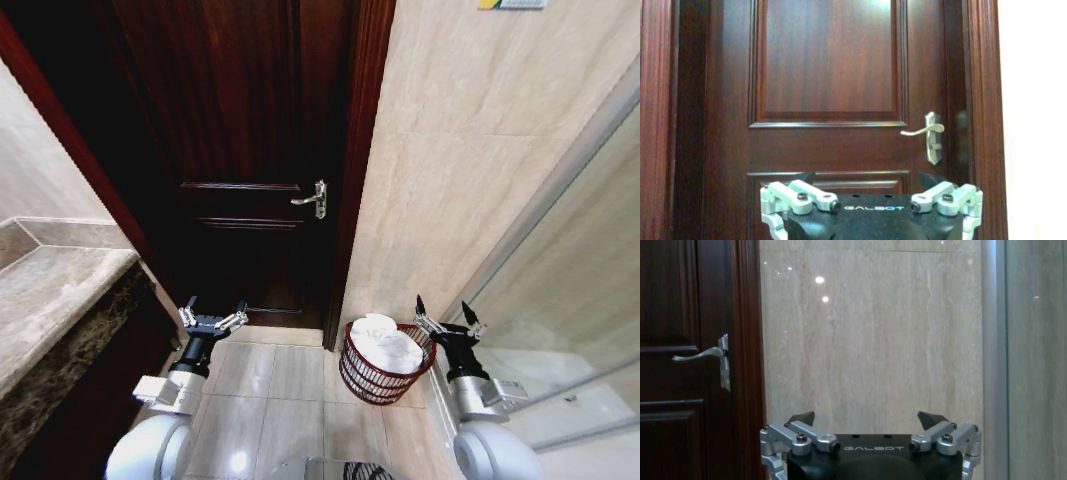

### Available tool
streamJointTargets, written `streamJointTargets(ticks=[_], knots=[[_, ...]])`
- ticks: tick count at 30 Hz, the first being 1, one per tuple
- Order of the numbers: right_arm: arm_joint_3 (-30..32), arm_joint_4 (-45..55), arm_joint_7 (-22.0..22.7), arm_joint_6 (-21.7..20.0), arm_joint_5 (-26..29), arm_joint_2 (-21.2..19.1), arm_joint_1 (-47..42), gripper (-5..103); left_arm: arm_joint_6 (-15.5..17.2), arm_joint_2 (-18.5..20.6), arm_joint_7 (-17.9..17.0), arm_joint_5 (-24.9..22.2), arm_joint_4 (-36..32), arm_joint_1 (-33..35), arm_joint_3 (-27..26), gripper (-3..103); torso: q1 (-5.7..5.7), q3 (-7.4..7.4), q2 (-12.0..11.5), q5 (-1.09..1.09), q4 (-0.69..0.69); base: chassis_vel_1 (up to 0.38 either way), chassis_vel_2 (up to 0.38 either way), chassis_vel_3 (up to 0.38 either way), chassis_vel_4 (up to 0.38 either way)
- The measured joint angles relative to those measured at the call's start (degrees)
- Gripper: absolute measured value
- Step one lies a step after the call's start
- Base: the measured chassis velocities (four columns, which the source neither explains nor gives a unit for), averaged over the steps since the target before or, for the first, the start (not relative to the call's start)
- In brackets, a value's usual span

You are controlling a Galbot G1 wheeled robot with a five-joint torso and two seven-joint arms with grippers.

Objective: Discard the used towel into the hamper.

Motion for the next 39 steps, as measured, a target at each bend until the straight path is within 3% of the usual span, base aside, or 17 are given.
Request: streamJointTargets(ticks=[14, 39], knots=[[0.5, 0.2, 0.0, 0.1, 0.1, 0.1, -0.3, 100, -0.2, 0.0, 0.1, 0.0, 0.0, -0.1, -0.3, 100, 0.96, 1.21, 2.2, 0.00, 0.00, 0.000, 0.000, 0.000, 0.000], [0.9, 0.7, 0.1, 0.4, 0.3, 0.3, -0.7, 100, -1.0, 0.0, 0.2, -0.1, -0.3, 0.2, -0.3, 100, 3.89, 4.77, 8.7, 0.00, 0.00, 0.000, 0.000, 0.000, 0.000]])
